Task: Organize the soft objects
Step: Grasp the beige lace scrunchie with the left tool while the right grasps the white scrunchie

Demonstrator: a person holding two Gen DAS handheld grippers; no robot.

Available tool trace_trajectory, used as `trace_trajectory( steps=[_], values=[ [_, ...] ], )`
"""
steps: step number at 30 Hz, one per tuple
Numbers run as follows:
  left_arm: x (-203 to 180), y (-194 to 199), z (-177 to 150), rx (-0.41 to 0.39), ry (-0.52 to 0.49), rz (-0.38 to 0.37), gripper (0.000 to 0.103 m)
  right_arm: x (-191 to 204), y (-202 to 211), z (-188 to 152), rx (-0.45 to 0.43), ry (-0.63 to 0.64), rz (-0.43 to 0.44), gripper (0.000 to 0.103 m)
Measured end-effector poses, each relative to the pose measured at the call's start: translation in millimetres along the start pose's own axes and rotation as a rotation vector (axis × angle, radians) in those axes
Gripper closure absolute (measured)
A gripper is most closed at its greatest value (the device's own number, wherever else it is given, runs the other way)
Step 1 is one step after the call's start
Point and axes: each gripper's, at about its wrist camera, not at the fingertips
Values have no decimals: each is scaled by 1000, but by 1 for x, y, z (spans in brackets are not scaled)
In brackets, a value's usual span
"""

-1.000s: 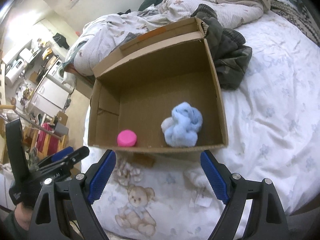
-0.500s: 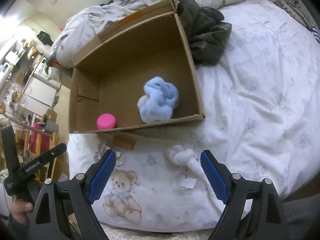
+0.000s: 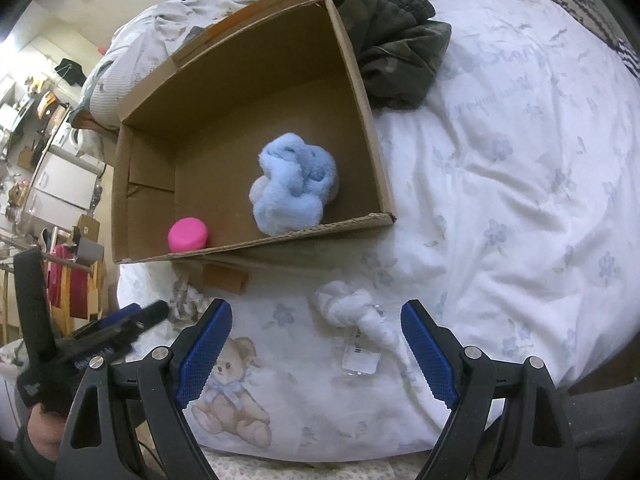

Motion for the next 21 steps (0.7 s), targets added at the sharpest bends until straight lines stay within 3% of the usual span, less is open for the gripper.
trace_trajectory(
  steps=[5,7,9,13,21],
  values=[
    [-29,-4,3,-12,-135,79,38,-1,-2,2,1,0,-8,11],
    [-36,-9,2,5,-164,88,52,-2,-1,2,1,-6,-6,11],
    [-37,-14,1,27,-173,85,79,-2,-1,3,1,-7,-7,11],
    [-37,-4,0,-12,-167,91,89,1,-1,3,-3,3,-6,11],
    [-24,27,-3,-72,-96,10,92,2,-1,3,-4,11,-10,11]
  ],
)
Point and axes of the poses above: each gripper's, at about its wrist camera, not at the fingertips, and y roughly against the way its jaws point, x to its left, z to its top, and after that the axes turned 13 degrees about -y, right-handed
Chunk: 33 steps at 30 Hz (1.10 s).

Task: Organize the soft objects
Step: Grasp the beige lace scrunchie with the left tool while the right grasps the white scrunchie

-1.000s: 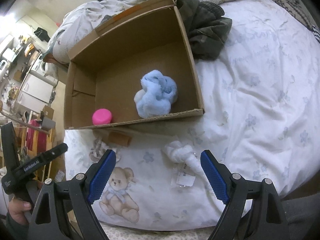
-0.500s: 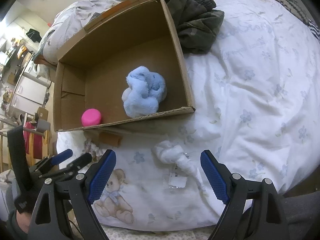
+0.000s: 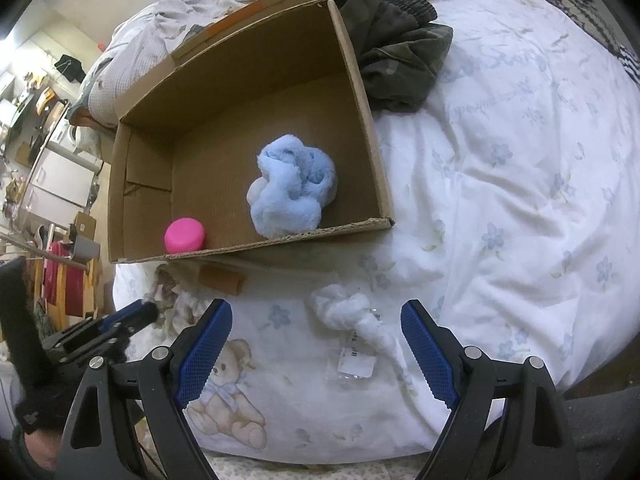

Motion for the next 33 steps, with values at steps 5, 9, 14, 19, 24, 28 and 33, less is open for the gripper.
trace_trajectory(
  steps=[5,9,14,19,24,28,33],
  values=[
    [11,15,-3,-37,38,-20,93,2,-1,-2,4,7,-4,11],
    [39,26,-4,-57,102,-38,93,3,1,-3,3,10,14,11],
    [67,35,-9,-82,191,-26,93,15,-3,-7,41,33,89,11],
    [84,31,-14,-55,241,-13,93,42,-26,-9,146,58,192,11],
    [86,26,-19,-31,238,-5,93,74,-70,-11,268,79,236,21],
    [84,19,-18,-7,228,-9,93,95,-103,-14,303,104,202,24],
    [80,11,-17,14,211,5,93,103,-123,-17,297,148,146,54]
  ],
)
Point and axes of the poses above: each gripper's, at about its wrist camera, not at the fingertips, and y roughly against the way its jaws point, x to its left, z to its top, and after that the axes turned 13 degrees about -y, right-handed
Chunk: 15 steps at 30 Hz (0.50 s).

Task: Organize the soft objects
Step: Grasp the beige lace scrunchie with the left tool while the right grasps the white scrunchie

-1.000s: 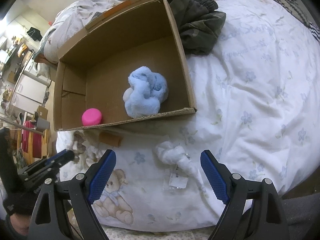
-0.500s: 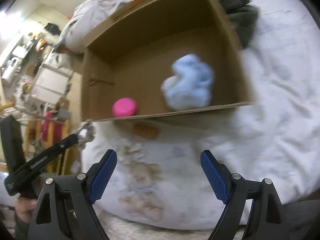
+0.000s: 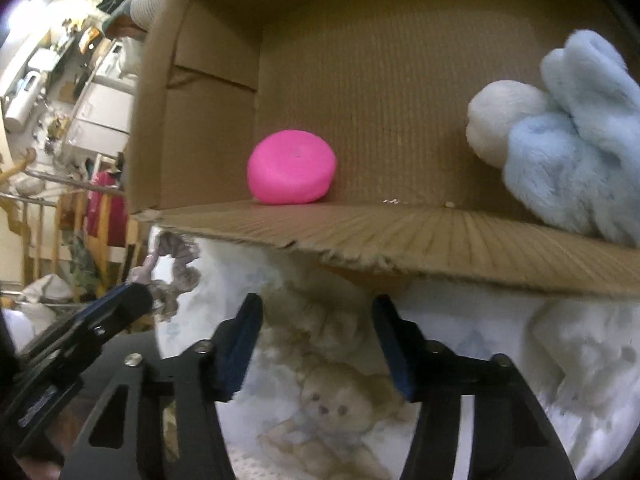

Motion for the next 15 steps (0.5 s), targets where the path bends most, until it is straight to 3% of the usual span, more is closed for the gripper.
trace_trajectory(
  steps=[3,6,15],
  values=[
    [-1,-3,0,6,4,3,93,0,-2,-2,10,13,-6,76],
    [-2,-3,1,3,5,10,93,3,10,-5,-15,35,3,87],
    [-10,1,-4,2,-19,15,93,1,66,-26,-99,37,75,88]
  ],
)
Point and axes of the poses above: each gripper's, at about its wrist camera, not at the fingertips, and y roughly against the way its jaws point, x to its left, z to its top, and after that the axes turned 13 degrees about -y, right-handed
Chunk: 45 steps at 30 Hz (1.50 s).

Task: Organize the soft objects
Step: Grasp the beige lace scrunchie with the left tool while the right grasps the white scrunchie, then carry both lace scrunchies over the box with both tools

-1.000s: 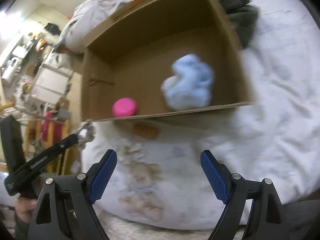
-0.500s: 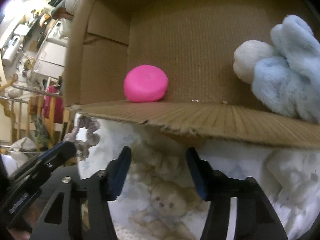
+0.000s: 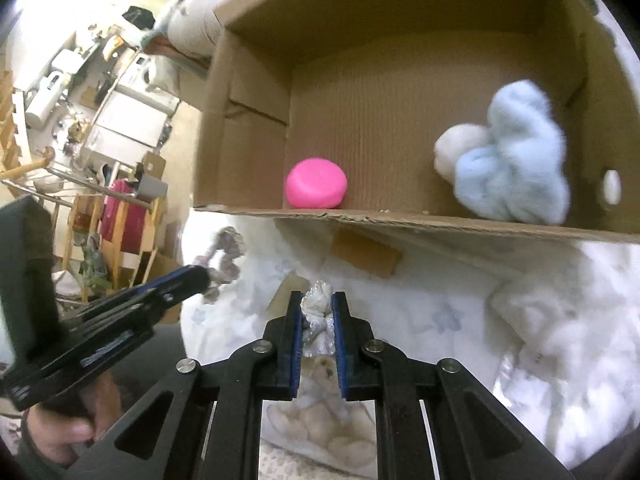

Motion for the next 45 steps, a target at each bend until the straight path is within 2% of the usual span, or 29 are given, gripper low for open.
trace_trajectory(
  steps=[6,14,18,22,33,38,40,45],
  values=[
    [-2,16,-13,-35,-1,7,93,-11,24,-6,-38,-9,6,88],
    [3,42,-15,-130,44,108,93,-19,55,-7,-105,-50,61,88],
    [-3,67,-7,-224,27,132,93,-21,81,-4,-157,-47,108,88],
    [-13,81,3,-274,2,130,93,-21,102,5,-197,-89,190,88],
    [-32,111,57,-373,-56,88,93,-22,143,42,-340,-36,186,88],
    [-42,104,83,-374,-102,107,93,-29,139,50,-385,-31,176,88],
    [-46,95,92,-372,-126,114,93,-33,131,53,-382,-44,147,88],
    [-63,58,95,-375,-217,103,93,-39,120,58,-373,-75,117,88]
  ],
)
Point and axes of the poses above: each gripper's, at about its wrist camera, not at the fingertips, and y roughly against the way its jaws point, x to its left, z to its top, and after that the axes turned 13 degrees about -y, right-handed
